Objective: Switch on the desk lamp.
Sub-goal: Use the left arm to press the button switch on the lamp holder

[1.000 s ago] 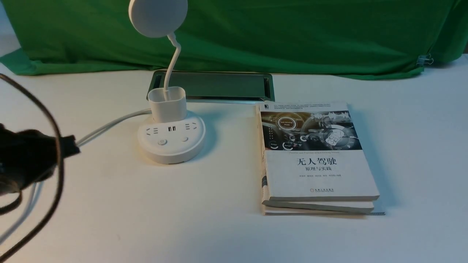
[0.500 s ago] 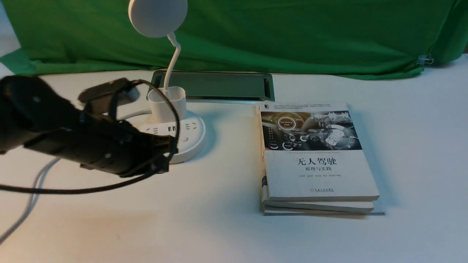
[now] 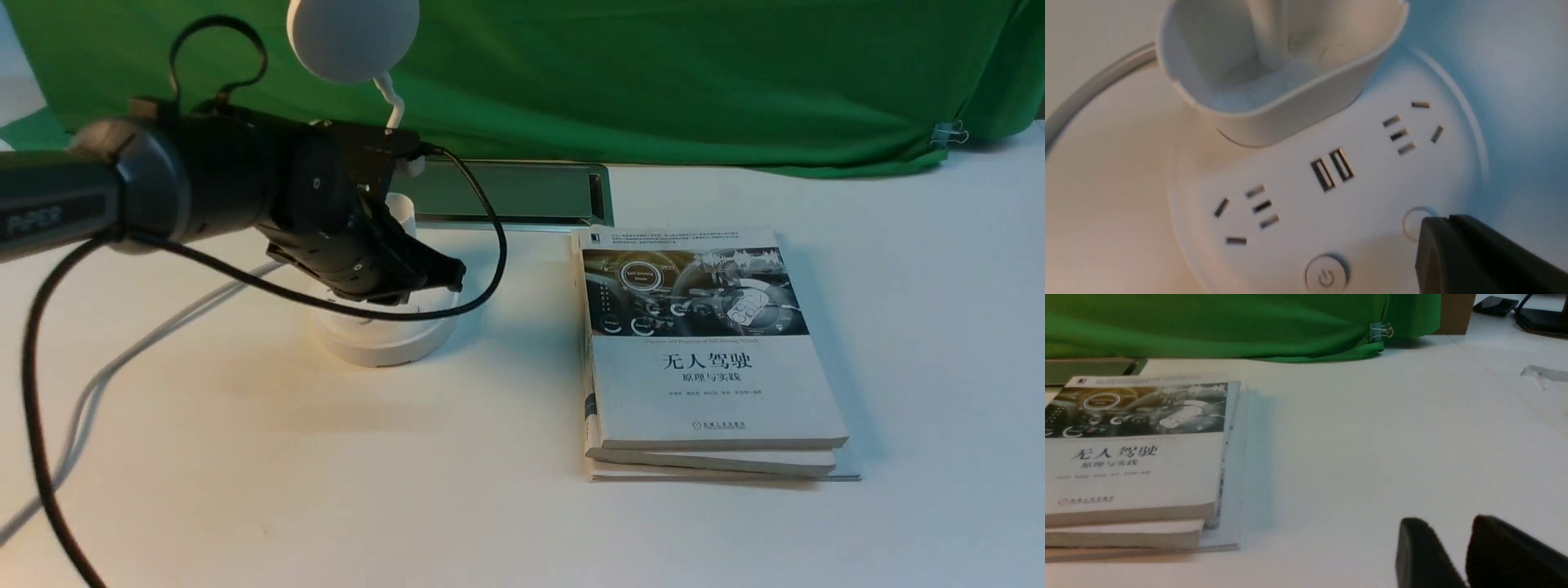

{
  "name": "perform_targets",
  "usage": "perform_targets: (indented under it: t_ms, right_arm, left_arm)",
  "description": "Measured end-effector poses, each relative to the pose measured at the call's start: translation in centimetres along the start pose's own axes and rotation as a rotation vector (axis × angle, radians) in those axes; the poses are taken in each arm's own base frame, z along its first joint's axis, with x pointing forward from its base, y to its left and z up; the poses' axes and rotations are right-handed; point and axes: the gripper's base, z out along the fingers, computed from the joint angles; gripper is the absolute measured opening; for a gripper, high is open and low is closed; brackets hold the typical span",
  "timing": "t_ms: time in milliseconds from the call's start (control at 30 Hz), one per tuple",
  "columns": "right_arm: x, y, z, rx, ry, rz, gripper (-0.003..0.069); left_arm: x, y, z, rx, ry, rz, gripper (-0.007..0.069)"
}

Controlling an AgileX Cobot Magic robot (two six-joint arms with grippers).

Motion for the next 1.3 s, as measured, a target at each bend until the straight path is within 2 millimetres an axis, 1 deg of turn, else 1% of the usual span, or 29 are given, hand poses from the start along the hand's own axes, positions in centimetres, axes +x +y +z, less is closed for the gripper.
perform_targets:
  t_ms: [167,233,600,933,1167,1300]
  right_arm:
    - [0.0,0.0,0.0,0.0,0.001,0.0,0.0241]
    - [0.0,0.0,0.0,0.0,0.001,0.0,0.0241]
    - [0.0,0.0,0.0,0.0,0.001,0.0,0.0241]
    - [0.0,0.0,0.0,0.0,0.001,0.0,0.0241]
    - [0.0,0.0,0.0,0.0,0.001,0.0,0.0241]
    - [0.0,0.0,0.0,0.0,0.001,0.0,0.0241]
  left_arm:
    - [0.0,0.1,1.8,-0.001,-0.033,-0.013,0.0021]
    - [0.0,0.1,2.1,0.0,-0.04,-0.016,0.0021]
    - [0.2,0.0,2.2,0.009,-0.019,-0.049,0.0021]
    - [0.2,0.0,3.0,0.012,-0.018,-0.06,0.0021]
    - [0.2,-0.2,3.0,0.033,-0.016,-0.106,0.0021]
    - [0.1,-0.2,3.0,0.034,-0.019,-0.098,0.0021]
